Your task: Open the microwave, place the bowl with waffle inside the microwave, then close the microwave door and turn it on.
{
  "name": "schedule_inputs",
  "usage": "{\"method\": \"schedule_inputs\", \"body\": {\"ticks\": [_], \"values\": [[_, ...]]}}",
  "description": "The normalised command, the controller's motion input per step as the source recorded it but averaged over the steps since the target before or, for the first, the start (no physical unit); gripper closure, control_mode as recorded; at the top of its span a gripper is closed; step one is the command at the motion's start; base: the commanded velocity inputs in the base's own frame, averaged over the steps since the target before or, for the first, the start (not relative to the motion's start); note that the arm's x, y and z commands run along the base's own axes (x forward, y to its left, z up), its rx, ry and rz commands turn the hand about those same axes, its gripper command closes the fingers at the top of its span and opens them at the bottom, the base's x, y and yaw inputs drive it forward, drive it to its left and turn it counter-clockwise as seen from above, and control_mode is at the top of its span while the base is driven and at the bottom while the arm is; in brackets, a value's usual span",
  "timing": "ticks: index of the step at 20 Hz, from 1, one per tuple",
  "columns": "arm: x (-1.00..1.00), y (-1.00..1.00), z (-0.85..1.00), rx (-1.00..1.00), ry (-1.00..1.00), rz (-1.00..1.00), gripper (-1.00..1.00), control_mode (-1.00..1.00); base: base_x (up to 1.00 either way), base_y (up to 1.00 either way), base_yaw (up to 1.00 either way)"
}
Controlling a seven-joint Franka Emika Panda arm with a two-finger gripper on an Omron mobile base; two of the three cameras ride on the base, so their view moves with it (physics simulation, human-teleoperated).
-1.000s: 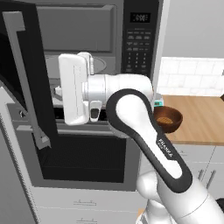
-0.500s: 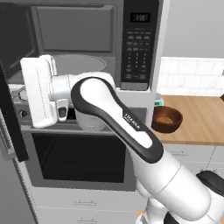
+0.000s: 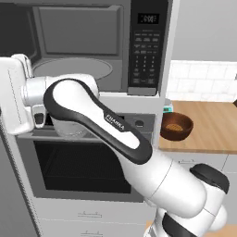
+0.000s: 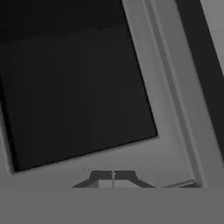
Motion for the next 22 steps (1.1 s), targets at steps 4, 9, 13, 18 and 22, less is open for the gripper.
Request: {"method": "schedule_inputs", "body": {"ticks": [4, 9, 13, 18, 22], "values": [[-0.61, -1.0, 0.24, -0.05, -0.17, -0.08, 1.0, -1.0, 0.0, 0.0, 0.0], [-0.37, -1.0, 0.0, -0.16, -0.02, -0.15, 1.0, -1.0, 0.0, 0.0, 0.0], [-0.16, -1.0, 0.0, -0.25, 0.08, -0.26, 1.0, -1.0, 0.0, 0.0, 0.0], [-0.24, -1.0, -0.1, -0.28, 0.02, -0.34, 1.0, -1.0, 0.0, 0.0, 0.0], [-0.28, -1.0, -0.2, -0.28, 0.0, -0.34, 1.0, -1.0, 0.0, 0.0, 0.0]]}}
